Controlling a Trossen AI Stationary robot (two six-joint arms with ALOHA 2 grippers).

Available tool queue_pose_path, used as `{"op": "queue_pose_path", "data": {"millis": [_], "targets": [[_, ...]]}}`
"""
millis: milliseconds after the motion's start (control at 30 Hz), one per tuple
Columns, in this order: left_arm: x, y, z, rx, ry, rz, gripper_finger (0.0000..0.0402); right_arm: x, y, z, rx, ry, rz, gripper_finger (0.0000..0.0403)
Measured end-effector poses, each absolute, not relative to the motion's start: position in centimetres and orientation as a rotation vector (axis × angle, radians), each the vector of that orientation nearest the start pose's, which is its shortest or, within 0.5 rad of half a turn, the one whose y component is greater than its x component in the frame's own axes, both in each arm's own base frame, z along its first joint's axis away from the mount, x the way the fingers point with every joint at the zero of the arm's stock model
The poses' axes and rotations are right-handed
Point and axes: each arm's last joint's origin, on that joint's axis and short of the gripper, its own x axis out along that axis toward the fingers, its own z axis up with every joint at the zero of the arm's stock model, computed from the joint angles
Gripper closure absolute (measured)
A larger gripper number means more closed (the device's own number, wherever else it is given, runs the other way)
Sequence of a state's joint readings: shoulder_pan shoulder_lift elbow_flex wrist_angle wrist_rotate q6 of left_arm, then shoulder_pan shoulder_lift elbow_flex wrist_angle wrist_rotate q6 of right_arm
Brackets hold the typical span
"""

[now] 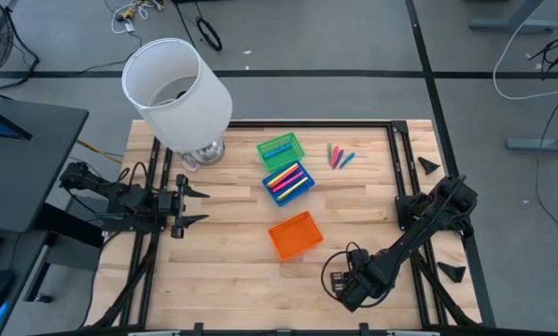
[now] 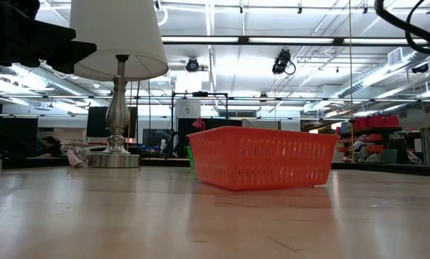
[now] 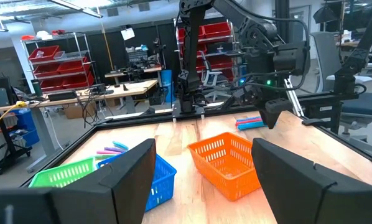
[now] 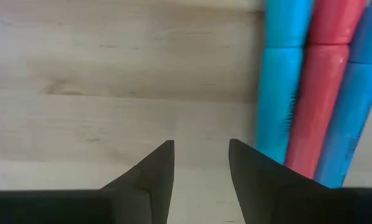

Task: Pick & Place Markers
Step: Put the left blue highlighter pen into the green bin

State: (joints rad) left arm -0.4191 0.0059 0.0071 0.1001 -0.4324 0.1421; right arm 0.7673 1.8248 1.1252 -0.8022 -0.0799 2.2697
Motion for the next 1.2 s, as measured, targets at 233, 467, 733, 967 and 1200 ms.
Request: {"op": "queue_pose_path", "data": {"millis": [233, 467, 733, 967, 1200], "targets": [[9.1, -2.7, 17.5, 0.1, -0.091, 0.02, 0.0129, 22.4, 22.1, 15.9, 1.167, 1.336, -1.129, 0.025], [9.1, -2.7, 17.5, 0.1, -0.091, 0.02, 0.0129, 21.1, 22.0, 17.1, 1.162, 1.386, -1.158, 0.025], [9.1, -2.7, 17.5, 0.101, -0.091, 0.02, 0.0129, 20.9, 21.8, 15.0, 1.214, 1.395, -1.102, 0.025], [9.1, -2.7, 17.5, 0.1, -0.091, 0.02, 0.0129, 21.2, 21.9, 13.8, 1.189, 1.394, -1.13, 0.025], [9.1, -2.7, 17.5, 0.101, -0.091, 0.02, 0.0129, 21.4, 21.8, 13.7, 1.167, 1.41, -1.107, 0.0272]]}}
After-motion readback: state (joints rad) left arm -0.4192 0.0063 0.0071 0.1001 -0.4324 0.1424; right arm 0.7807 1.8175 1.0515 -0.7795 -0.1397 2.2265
